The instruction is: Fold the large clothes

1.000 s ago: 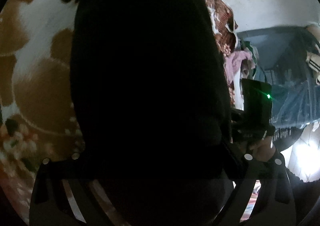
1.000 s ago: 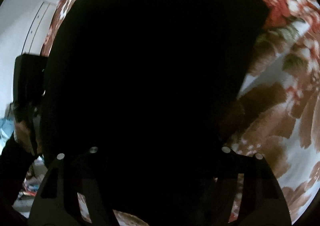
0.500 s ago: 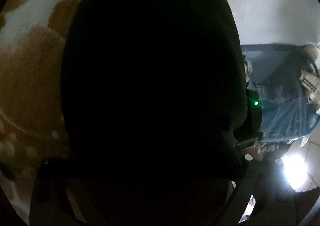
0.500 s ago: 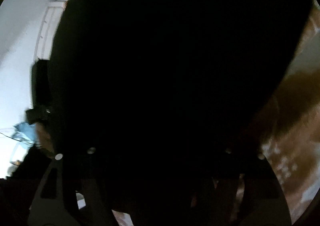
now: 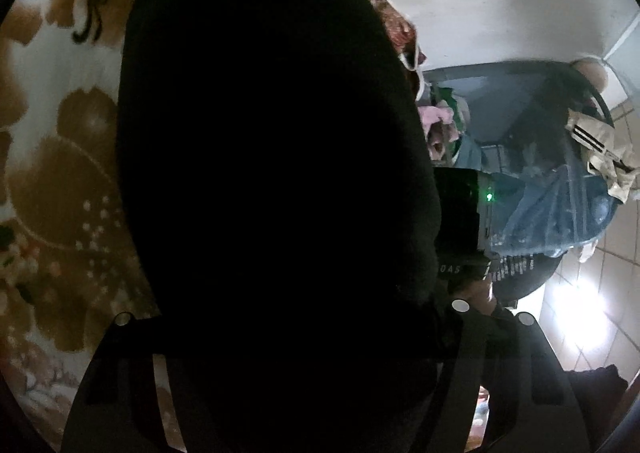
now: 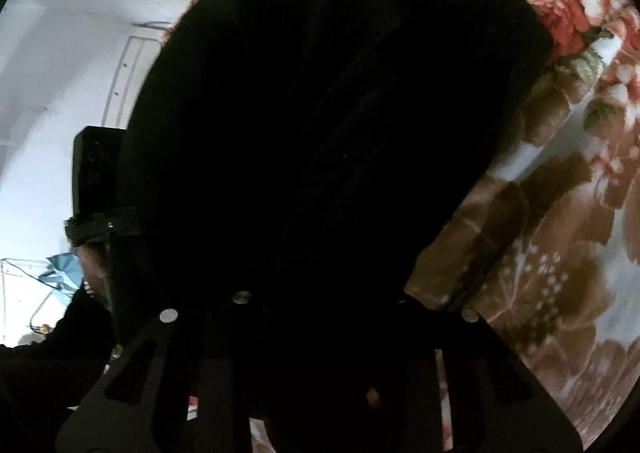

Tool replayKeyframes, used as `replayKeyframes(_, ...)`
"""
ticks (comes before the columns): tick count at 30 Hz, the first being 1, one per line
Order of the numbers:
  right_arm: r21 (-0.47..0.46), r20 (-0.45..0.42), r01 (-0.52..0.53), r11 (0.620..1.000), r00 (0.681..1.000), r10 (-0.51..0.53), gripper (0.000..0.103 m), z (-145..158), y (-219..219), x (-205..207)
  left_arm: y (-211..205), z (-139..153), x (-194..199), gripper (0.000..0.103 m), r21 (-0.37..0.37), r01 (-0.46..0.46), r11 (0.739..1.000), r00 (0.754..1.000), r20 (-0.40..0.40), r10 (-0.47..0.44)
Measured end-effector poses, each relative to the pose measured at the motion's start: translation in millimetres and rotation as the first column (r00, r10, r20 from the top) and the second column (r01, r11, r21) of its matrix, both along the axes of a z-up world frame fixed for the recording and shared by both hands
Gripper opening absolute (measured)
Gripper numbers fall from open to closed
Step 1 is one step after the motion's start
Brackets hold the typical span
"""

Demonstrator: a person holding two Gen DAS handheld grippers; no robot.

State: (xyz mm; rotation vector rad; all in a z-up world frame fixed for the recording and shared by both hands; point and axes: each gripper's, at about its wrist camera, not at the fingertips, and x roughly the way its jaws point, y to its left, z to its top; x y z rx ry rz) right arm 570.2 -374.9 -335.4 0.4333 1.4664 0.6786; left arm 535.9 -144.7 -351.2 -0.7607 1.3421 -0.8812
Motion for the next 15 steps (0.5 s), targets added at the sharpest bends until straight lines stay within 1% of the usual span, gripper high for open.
replayKeyframes(4, 0.052, 0.043, 0.024, 0.998, 0.999, -0.026, 0.029, 30, 7, -20, 2, 31, -22, 0.07, -0.019, 0.024, 1.0, 0.999, 0.038, -0.024)
replayKeyframes(5, 0.061, 0.049, 0.031, 0.998, 0.998, -0.034, 0.029, 34, 7, -25, 9, 38, -27, 0.07, -0.023, 0.035, 0.999, 0.998, 0.044, -0.034)
replayKeyframes(6, 0.074, 0.053, 0.043, 0.996, 0.997, -0.047, 0.029, 40, 6, -33, 4, 46, -33, 0.07, -0.024, 0.05, 0.998, 0.997, 0.055, -0.048)
replayKeyframes(9, 0.08, 0.063, 0.076, 0.994, 0.995, -0.082, 0.029, 50, 0, -52, -25, 59, -42, 0.07, -0.004, 0.093, 0.996, 0.994, 0.057, -0.093)
replayKeyframes(12, 0.09, 0.085, 0.146, 0.985, 0.985, -0.153, 0.029, 59, -23, -80, -59, 76, -48, 0.07, 0.032, 0.16, 0.987, 0.984, 0.073, -0.162)
replayKeyframes(13, 0.094, 0.094, 0.173, 0.98, 0.979, -0.182, 0.029, 59, -27, -85, -79, 83, -52, 0.07, 0.041, 0.199, 0.979, 0.976, 0.079, -0.202)
replayKeyframes(15, 0.101, 0.114, 0.267, 0.958, 0.954, -0.278, 0.029, 65, -62, -117, -125, 93, -59, 0.07, 0.053, 0.273, 0.961, 0.957, 0.091, -0.277)
